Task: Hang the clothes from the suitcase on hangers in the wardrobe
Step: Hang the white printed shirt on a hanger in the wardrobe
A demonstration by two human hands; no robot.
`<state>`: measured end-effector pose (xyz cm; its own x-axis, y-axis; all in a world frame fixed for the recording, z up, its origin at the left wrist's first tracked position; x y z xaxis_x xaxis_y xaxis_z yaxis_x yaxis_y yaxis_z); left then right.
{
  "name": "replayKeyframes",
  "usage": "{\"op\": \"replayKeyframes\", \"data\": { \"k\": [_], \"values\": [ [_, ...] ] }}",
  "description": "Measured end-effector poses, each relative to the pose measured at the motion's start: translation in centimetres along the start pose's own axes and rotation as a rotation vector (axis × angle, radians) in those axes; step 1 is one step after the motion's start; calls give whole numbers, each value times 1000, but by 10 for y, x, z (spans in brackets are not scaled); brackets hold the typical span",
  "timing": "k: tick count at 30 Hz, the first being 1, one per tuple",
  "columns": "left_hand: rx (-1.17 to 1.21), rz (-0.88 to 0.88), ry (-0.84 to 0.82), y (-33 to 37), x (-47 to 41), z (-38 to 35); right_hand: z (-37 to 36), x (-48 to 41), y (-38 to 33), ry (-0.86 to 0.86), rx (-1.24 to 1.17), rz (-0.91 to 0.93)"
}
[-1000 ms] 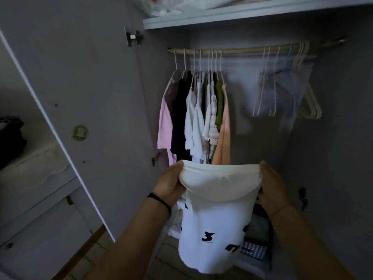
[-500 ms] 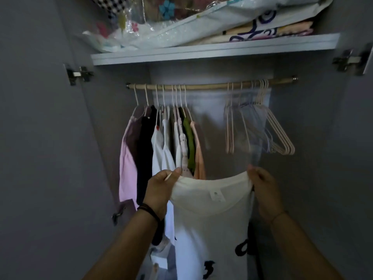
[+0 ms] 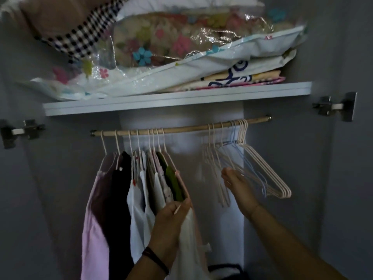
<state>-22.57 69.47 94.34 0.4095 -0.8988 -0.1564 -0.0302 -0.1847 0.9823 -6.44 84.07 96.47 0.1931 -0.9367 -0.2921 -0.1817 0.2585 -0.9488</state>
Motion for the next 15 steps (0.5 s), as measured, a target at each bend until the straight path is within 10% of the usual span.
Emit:
{"op": "replayKeyframes", "data": {
  "k": [15],
  "values": [
    [18,-54,11,9,-61,1,-19,-84,23,-97,25,-89]
  ]
}}
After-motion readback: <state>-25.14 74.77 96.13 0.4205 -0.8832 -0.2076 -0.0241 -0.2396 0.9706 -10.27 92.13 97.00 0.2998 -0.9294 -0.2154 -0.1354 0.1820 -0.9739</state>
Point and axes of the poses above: each hand's wrist, its own x-axis away from the middle knuckle, its own z-axis out of the back of the hand, y = z × x, the point moved 5 cm from there along -x, towards the middle knuckle
